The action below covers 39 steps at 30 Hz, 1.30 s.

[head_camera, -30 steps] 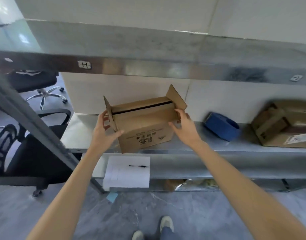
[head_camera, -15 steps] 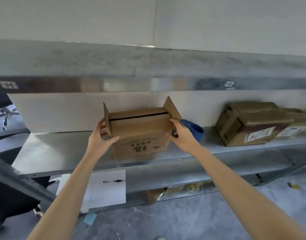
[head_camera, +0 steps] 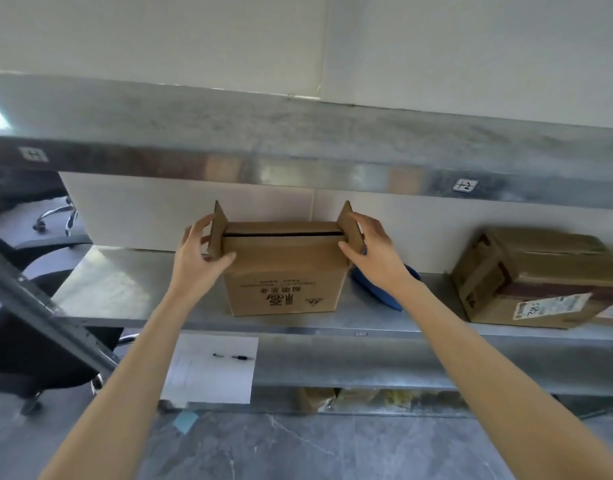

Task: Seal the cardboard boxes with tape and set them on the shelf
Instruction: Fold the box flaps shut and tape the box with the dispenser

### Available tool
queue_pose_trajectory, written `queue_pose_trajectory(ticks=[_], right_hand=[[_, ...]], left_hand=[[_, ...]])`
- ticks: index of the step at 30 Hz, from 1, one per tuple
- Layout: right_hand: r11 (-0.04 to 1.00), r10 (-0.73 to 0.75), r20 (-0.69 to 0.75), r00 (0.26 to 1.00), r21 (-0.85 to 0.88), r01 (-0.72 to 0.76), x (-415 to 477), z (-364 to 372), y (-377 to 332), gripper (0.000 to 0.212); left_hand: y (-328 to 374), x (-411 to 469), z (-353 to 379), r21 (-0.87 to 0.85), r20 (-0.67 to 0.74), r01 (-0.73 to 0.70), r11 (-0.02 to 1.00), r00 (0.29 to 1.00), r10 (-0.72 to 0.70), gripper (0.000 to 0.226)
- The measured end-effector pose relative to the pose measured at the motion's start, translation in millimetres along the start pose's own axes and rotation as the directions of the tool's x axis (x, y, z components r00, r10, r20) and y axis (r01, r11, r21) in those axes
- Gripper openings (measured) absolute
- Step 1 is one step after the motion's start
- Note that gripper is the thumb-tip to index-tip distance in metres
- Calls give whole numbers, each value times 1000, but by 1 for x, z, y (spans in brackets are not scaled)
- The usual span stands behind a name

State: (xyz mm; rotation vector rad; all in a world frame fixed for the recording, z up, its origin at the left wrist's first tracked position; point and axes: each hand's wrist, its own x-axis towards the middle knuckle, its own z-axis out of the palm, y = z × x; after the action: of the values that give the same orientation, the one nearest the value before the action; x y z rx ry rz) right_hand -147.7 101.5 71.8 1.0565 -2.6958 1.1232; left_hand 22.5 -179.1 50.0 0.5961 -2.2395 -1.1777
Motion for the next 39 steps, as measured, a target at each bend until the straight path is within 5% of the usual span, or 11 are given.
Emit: queue_pose_trajectory(ticks=[5,17,25,39], right_hand=[[1000,-1,-11,1000,-17,1,2,13,-6,48],[992,-26,-101,995,-129,13,2,1,-6,31],[945,-191,-59,980,-283,167,3,0,-13,17],[936,-175,-41,984,-318,153,10,-1,-6,6]], left_hand=[[-4,-6,3,91,18,-92,992,996,91,62],[-3,-28,9,54,-187,-159,986,968,166,34],[-9,-43,12,57,-253,-233,971,937,240,30],[-7,-49,15,86,-327,-250,964,907,264,23]])
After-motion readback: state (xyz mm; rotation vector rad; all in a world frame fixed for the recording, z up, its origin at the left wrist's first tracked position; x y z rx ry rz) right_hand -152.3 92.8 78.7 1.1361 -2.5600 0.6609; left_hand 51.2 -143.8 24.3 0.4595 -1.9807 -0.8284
